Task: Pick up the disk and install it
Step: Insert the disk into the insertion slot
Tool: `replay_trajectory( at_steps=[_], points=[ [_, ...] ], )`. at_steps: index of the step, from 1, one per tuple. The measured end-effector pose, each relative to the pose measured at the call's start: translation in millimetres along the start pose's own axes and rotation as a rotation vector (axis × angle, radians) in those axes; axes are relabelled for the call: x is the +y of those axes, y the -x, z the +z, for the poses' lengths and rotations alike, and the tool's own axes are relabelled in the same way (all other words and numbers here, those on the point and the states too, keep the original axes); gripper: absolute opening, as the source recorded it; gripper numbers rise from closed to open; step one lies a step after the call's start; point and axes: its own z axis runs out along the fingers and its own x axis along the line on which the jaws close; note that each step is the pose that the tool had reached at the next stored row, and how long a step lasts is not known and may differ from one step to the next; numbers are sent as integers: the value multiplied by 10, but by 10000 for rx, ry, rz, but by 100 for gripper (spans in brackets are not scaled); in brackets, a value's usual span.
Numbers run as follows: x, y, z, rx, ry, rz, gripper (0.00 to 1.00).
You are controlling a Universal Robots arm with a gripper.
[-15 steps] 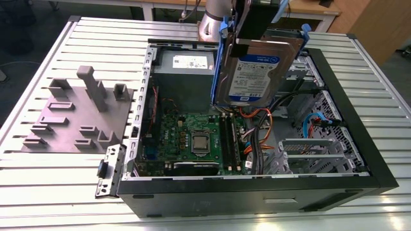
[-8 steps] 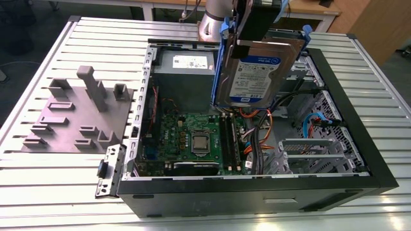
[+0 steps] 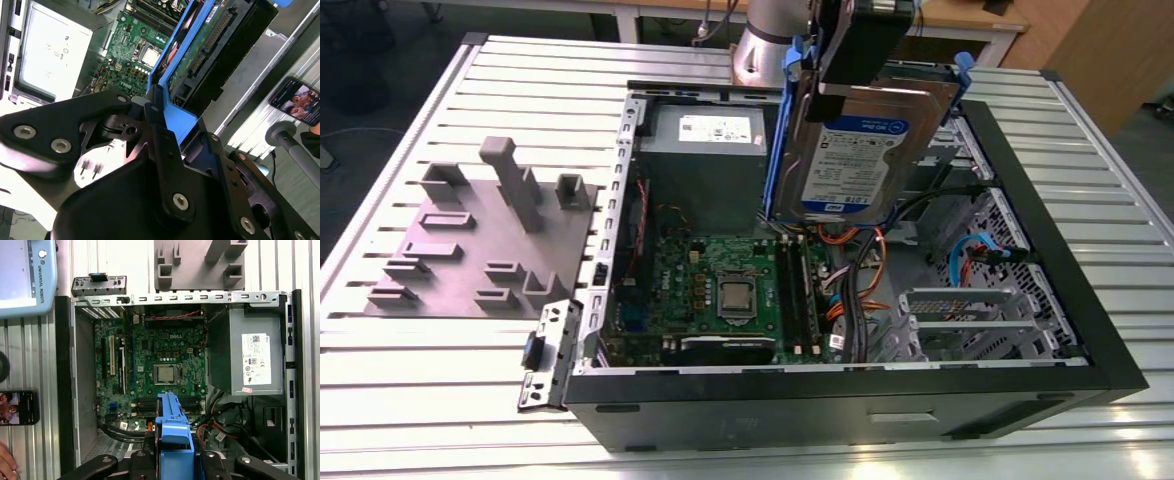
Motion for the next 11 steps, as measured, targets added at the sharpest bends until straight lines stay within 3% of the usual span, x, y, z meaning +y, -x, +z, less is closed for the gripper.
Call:
replay_trajectory(
  at_steps=[11],
  points=[
    [-3,-7,0,0,0,-2,36]
  ],
)
